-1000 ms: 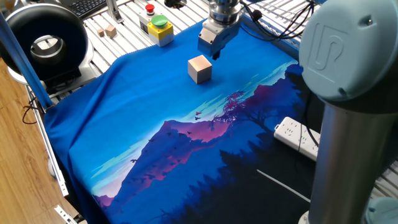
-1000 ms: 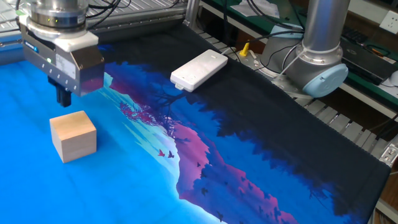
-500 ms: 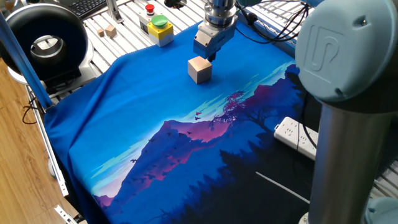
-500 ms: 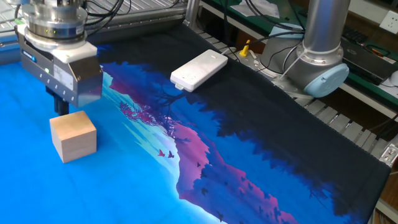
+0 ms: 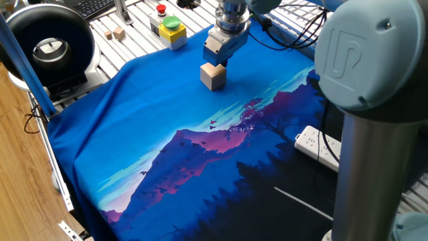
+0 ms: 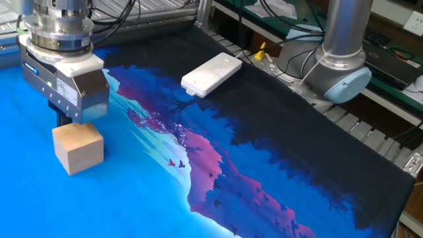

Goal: Use the gripper to push the small block from left to right

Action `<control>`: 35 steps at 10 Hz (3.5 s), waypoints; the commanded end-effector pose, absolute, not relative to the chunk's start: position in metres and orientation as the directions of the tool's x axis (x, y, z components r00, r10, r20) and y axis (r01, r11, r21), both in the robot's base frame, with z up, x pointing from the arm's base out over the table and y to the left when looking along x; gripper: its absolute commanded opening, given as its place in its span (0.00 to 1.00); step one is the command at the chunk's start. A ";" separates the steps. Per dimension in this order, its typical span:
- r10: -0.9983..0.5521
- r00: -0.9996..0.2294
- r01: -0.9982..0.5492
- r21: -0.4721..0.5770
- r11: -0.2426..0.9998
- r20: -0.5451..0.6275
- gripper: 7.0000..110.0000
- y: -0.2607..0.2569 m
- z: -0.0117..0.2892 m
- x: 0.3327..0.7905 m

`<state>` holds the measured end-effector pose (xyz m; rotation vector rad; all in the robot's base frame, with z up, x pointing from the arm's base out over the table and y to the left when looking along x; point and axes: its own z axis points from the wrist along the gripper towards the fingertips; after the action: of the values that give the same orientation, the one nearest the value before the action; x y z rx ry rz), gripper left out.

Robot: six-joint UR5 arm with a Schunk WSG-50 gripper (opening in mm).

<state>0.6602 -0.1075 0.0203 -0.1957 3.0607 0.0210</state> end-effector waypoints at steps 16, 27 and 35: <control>-0.018 -0.995 -0.020 0.019 1.000 -0.098 0.00 -0.055 0.015 0.642; 0.046 -0.992 0.042 0.032 0.999 -0.118 0.00 -0.012 0.009 0.642; 0.108 -0.987 0.104 0.037 0.994 -0.123 0.00 0.029 0.010 0.644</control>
<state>0.6447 0.0147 0.0074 0.1140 3.0154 0.0292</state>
